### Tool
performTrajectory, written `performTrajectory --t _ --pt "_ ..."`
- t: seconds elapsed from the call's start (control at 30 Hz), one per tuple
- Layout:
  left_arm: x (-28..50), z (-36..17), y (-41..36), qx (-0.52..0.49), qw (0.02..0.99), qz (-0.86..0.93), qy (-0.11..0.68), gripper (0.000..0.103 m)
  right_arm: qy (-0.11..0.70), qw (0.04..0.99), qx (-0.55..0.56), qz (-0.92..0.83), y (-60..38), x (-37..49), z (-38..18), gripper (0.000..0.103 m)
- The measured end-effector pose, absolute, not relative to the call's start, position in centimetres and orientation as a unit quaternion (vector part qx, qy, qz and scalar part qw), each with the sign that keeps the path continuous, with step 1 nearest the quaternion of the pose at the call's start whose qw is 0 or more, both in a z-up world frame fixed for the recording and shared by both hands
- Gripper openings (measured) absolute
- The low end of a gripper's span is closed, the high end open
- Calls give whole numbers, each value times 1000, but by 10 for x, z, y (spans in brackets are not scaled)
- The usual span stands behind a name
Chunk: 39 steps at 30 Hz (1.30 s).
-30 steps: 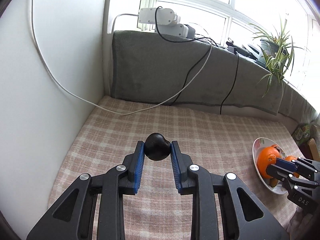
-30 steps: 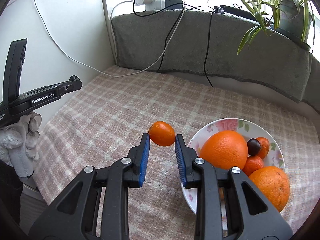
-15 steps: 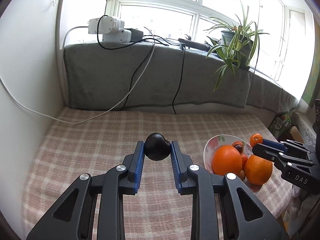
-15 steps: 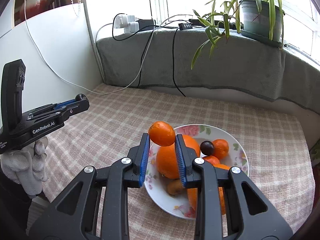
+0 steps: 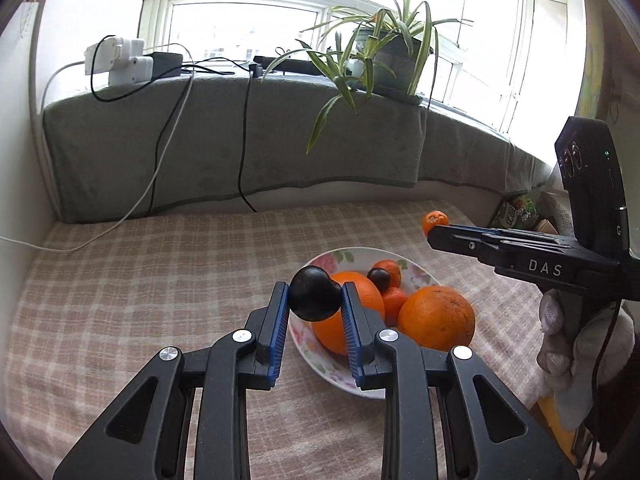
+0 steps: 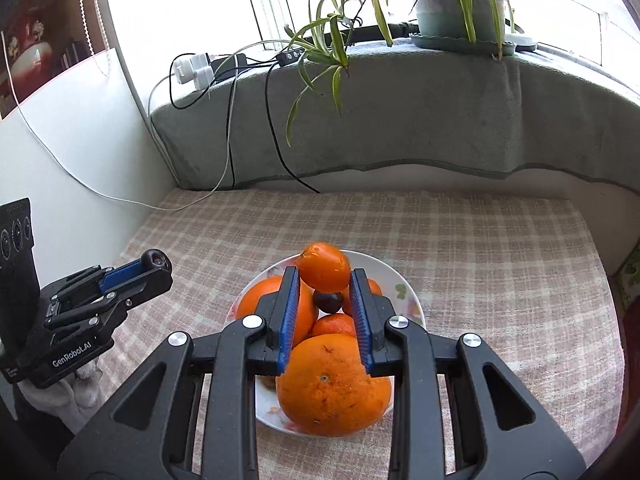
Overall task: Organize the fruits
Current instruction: 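Carry the plum in the left gripper and tangerine in the right over the plate, then open the left gripper to drop the plum while the right releases the tangerine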
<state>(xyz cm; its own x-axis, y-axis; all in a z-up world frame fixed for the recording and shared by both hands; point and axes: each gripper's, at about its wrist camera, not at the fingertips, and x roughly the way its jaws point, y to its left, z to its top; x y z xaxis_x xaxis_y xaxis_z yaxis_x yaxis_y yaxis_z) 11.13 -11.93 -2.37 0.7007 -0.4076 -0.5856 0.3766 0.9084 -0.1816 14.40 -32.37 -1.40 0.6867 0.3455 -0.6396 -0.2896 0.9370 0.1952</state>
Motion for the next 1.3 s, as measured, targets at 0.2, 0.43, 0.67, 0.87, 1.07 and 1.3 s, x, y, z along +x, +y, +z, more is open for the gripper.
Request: performTrajectory --t 0.2,0.43,0.67,0.87,1.07,1.3 --pt "104 -31 -149 -18 910 -243 336 24 373 908 41 187 -327 161 -18 27" --pt "101 -38 -167 -13 899 -261 350 24 394 896 39 202 -322 181 -30 27" --pt "100 -43 -176 -10 895 -264 359 24 410 887 29 209 -313 194 -40 27" --pt "101 -44 -179 -6 895 -263 360 24 412 887 27 207 -314 196 -43 27" --pt "102 -44 -181 -4 895 -263 360 25 413 885 23 212 -313 195 -44 27" --pt "101 -43 -181 -7 897 -260 357 25 407 888 17 212 -312 189 -42 48"
